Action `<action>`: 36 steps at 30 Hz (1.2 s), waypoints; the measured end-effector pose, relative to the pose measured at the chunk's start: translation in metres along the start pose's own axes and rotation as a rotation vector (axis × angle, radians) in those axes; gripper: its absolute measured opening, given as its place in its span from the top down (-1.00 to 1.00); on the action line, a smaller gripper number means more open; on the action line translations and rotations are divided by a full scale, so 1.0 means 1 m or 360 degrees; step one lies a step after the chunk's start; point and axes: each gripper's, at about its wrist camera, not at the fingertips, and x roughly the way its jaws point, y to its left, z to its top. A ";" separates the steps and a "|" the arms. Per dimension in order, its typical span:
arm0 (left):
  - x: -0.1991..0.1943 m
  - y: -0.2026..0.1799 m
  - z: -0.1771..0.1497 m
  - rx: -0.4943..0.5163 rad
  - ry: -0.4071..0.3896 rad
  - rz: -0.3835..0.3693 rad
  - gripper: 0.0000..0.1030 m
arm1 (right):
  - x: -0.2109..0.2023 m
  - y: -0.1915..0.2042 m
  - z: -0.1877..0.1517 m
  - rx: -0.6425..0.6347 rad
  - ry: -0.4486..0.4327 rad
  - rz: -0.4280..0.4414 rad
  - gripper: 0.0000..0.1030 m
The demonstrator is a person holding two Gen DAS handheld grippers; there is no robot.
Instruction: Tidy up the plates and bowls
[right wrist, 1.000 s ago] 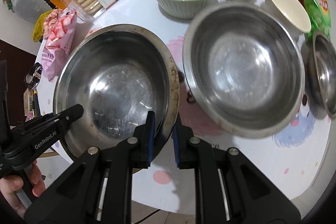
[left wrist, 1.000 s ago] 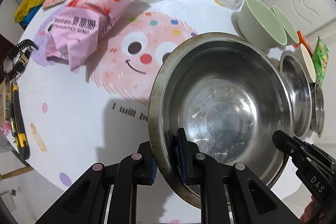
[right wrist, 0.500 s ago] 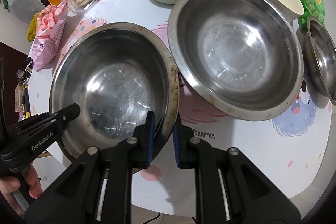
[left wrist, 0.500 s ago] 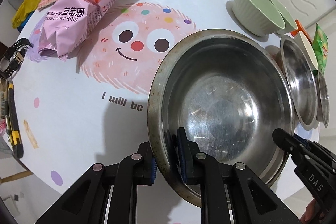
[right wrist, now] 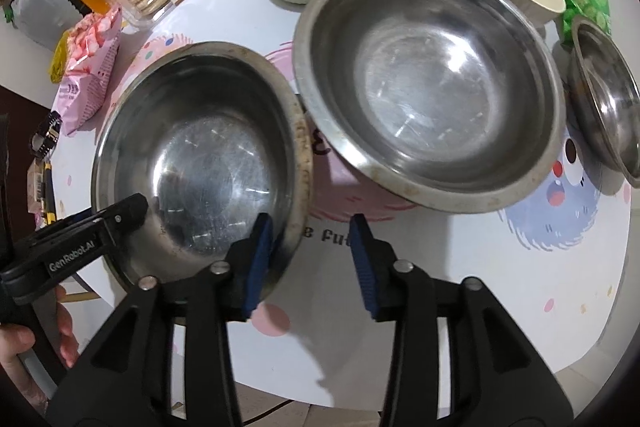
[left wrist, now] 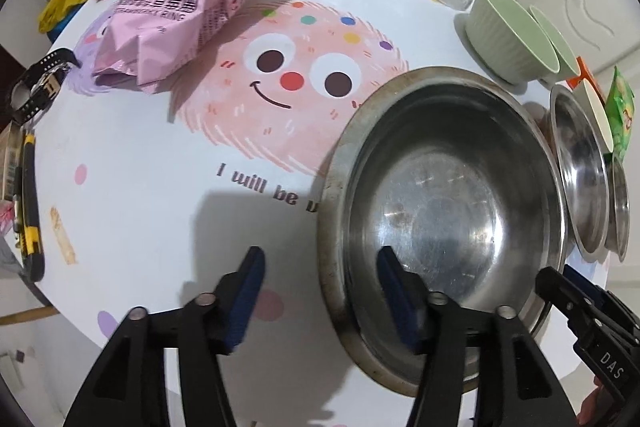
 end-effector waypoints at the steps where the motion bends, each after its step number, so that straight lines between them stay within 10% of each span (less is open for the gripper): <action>1: -0.002 0.002 0.000 0.0002 -0.0003 -0.0004 -0.37 | -0.002 -0.001 -0.001 0.0000 -0.0003 -0.0018 -0.06; 13: -0.054 -0.039 -0.003 0.0231 -0.0162 0.0019 -0.99 | -0.047 -0.032 -0.015 0.0043 -0.0075 0.0036 -0.34; 24: -0.060 -0.126 0.027 0.0498 -0.0189 -0.0074 -1.00 | -0.078 -0.106 -0.004 0.0352 -0.0159 0.0100 -0.95; 36: -0.014 -0.183 0.067 0.0483 0.0014 -0.0103 -1.00 | -0.056 -0.153 0.024 0.0552 -0.0134 0.0072 -0.96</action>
